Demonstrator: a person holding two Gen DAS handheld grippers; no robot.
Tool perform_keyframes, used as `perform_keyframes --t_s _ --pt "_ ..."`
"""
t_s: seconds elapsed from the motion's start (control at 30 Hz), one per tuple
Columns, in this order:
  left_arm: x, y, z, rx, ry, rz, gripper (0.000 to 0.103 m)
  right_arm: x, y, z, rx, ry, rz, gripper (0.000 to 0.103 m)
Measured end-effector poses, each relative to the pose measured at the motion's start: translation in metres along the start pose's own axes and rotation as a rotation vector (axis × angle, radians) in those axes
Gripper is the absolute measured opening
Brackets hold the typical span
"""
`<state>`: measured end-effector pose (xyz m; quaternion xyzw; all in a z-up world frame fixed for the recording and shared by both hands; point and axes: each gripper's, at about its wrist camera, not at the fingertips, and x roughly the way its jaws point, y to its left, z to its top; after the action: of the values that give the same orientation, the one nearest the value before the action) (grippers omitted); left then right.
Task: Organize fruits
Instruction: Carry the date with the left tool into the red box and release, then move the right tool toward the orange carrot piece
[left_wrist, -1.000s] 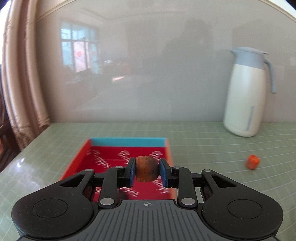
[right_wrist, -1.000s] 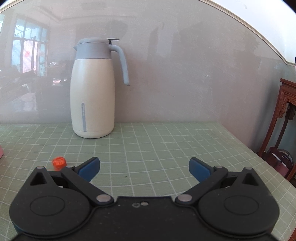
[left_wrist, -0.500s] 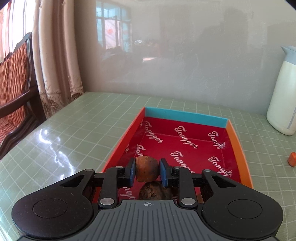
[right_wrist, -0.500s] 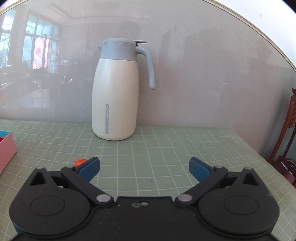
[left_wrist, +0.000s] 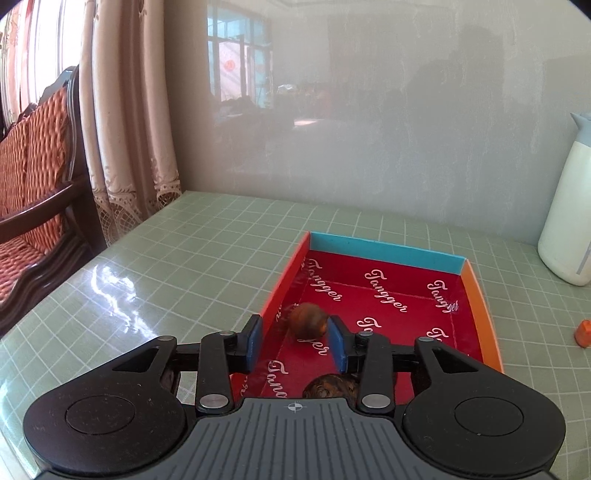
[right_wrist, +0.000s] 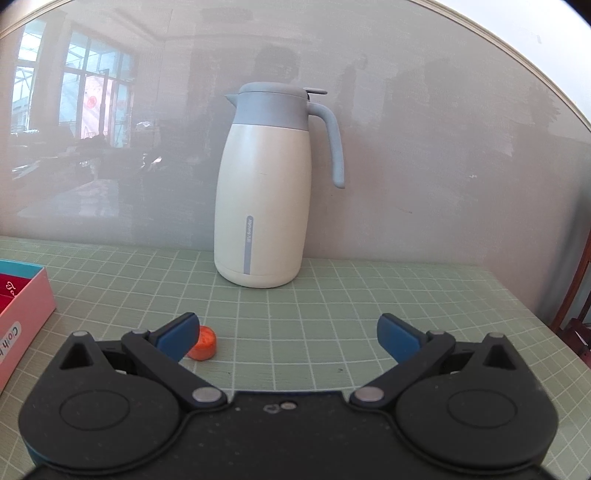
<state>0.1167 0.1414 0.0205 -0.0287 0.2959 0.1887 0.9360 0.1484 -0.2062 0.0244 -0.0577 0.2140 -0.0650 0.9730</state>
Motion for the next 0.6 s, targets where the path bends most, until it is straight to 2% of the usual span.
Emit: perform_keyframes --t_s 0.2,0.23,0.37,0.43,0.53,0.6 --pt "-0.009 0.004 -0.001 0.004 0.011 -0.017 0.043 -0.001 0.005 0.001 0.000 -0.003 0.010 0.103" --pt "-0.012 0.004 -0.001 0.004 0.010 -0.019 0.048 -0.001 0.006 0.002 0.000 -0.003 0.013 0.103" --pt "-0.029 0.001 -0.002 0.031 -0.029 -0.001 0.078 0.000 0.010 0.003 -0.001 -0.001 0.018 0.103" --pt "-0.037 -0.002 -0.002 0.061 -0.051 0.004 0.084 -0.001 0.011 0.003 0.002 -0.001 0.023 0.103" --pt "-0.047 -0.004 -0.002 0.068 -0.066 0.027 0.100 -0.001 0.013 0.003 -0.003 -0.005 0.024 0.103" --pt "-0.054 -0.004 -0.002 0.065 -0.081 0.034 0.103 -0.001 0.014 0.003 -0.006 -0.005 0.024 0.103"
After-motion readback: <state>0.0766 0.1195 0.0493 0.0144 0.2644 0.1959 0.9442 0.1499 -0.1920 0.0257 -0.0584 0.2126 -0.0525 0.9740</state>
